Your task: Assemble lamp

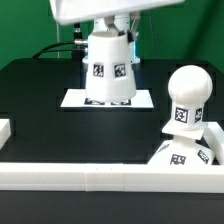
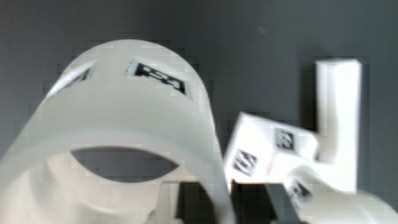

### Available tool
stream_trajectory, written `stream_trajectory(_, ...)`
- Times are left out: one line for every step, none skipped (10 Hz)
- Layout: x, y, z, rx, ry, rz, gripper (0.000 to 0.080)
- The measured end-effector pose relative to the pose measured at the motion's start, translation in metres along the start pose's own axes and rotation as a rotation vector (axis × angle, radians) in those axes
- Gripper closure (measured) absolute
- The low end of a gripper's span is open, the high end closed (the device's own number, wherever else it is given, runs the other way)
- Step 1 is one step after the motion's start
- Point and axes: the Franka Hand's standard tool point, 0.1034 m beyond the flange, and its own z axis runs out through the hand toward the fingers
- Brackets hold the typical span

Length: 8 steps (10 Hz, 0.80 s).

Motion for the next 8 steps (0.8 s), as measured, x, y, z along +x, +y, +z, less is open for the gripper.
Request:
stream_trajectory(0.011, -0.009, -0.009, 0.008, -0.001, 0.017, 0.0754)
stream_trajectory(0.011, -0.007, -0.007, 0.006, 0.004, 0.009, 0.0754)
stream_trajectory(0.01, -0.007, -0.006, 0.005, 0.0, 0.01, 0.0754)
stream_trajectory(0.01, -0.007, -0.006, 0.005, 0.0, 0.01, 0.0754)
stream_trajectory(0.01, -0.007, -0.006, 0.005, 0.0, 0.01, 0.0754)
stream_trajectory(0.01, -0.007, -0.006, 0.005, 0.0, 0.01, 0.0754)
stream_trajectory(0.01, -0.008, -0.007, 0.004, 0.001, 0.008, 0.0754)
stream_trajectory(0.012, -0.019, -0.017, 0.008, 0.012, 0.002, 0.0754)
